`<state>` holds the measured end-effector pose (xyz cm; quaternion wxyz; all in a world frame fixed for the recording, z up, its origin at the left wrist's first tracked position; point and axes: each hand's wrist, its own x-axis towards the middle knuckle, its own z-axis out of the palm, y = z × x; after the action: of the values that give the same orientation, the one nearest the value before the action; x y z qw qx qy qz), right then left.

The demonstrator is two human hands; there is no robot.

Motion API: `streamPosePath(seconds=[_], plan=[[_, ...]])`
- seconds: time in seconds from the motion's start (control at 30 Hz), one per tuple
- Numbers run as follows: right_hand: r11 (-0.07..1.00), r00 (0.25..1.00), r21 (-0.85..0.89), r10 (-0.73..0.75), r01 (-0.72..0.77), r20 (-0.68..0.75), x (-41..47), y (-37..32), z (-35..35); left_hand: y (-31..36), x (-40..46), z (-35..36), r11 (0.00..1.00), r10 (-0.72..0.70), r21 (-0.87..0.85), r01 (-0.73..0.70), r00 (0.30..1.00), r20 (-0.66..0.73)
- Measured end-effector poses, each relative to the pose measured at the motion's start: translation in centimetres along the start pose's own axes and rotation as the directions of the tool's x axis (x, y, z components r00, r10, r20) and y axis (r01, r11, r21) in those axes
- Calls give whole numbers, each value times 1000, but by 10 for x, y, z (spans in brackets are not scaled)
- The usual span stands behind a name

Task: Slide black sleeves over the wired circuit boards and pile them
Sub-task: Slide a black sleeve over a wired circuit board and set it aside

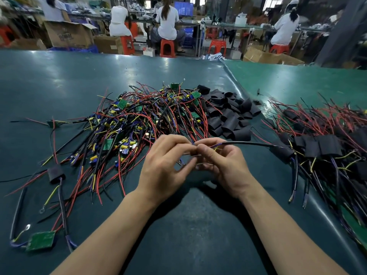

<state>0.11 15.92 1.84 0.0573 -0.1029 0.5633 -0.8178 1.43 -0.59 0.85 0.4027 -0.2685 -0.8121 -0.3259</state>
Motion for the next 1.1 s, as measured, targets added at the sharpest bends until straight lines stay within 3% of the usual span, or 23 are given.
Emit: streamPosePath(seconds=[0.13, 0.27, 0.4, 0.6, 0.73, 0.87, 1.0, 1.1], plan=[[966, 938, 114, -192, 233, -289, 8, -9, -9, 0, 1, 1, 1000, -7, 25, 9, 997, -79], [920, 866, 192, -230, 342, -443, 14, -19, -25, -1, -1, 5, 1000, 5, 5, -4, 999, -36], [924, 807, 88, -274, 371, -523, 17, -16, -30, -3, -1, 4, 1000, -23, 18, 24, 999, -45], [857, 632, -187, -486, 480, -604, 13, -17, -35, 1, -3, 1, 998, -43, 35, 44, 999, -15], [842, 585, -230, -511, 488, -630, 11, -18, -36, 6, -3, 7, 996, -31, 89, 16, 986, 166], [839, 589, -266, -528, 475, -611, 10, -20, -35, 6, 19, 28, 993, -70, 115, 25, 910, 408], [824, 577, -331, -561, 460, -594, 11, -18, -38, 1, 76, 73, 962, -256, 218, 165, 823, 506], [807, 555, -362, -586, 467, -590, 11, -18, -40, -4, 102, 106, 923, -341, 349, 160, 760, 553]])
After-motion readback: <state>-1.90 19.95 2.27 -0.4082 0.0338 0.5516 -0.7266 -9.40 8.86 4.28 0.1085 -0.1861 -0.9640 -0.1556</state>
